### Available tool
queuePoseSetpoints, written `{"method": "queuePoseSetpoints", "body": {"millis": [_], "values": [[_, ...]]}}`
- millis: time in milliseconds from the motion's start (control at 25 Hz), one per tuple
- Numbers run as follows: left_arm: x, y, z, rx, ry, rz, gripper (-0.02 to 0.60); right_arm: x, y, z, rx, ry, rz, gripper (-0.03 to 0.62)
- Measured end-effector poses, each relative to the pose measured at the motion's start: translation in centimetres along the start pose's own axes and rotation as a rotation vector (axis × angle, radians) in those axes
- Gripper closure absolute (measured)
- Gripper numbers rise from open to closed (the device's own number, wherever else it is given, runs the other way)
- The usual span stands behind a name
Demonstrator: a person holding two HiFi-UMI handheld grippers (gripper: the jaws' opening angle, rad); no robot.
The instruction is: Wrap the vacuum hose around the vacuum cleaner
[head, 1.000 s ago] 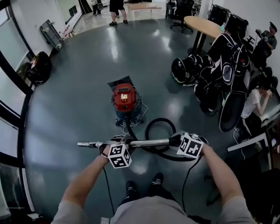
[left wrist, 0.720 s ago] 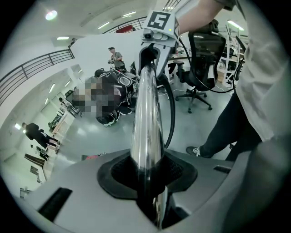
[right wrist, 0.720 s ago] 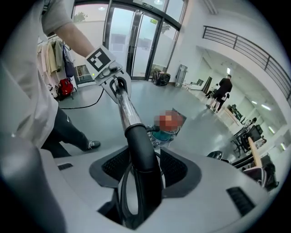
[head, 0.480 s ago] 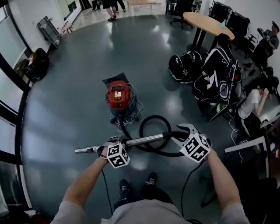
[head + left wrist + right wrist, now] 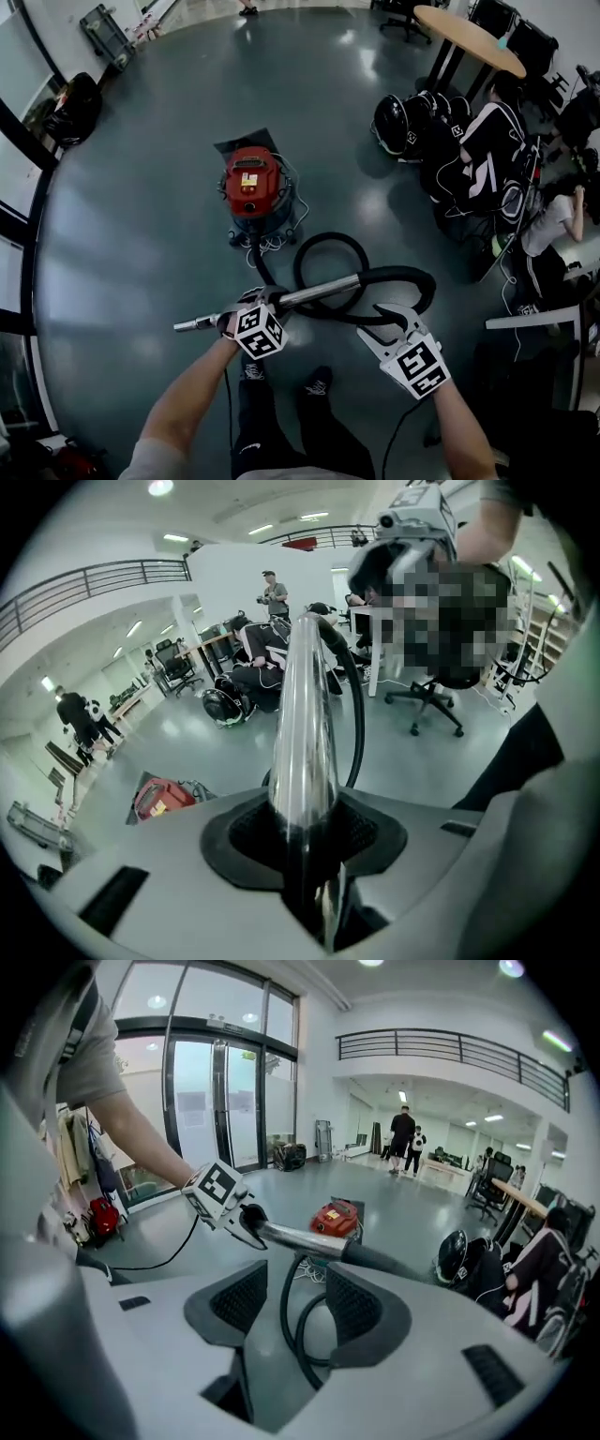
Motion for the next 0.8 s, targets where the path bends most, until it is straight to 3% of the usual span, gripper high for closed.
{"method": "queuePoseSetpoints", "body": {"millis": [520,800], "values": [[5.1,-9.9,-6.5,-0.141,0.306,-0.053,0.445,7.2,-13.0,-10.2,0.099,-0.388,-0.058,0.401],[6.2,-14.9,-8.5,-0.262,0.502,-0.075,0.445,12.1,-19.4,-17.1,0.186,-0.449,0.012,0.401]]}}
Point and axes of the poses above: the fingertips, and each gripper's own axes: y backward along the fingers, x to its left, z out of its top, the point moved 7 cm from there along y, backward along the fingers, and after that the axes turned 11 degrees about -z, right-handed, at the moved point
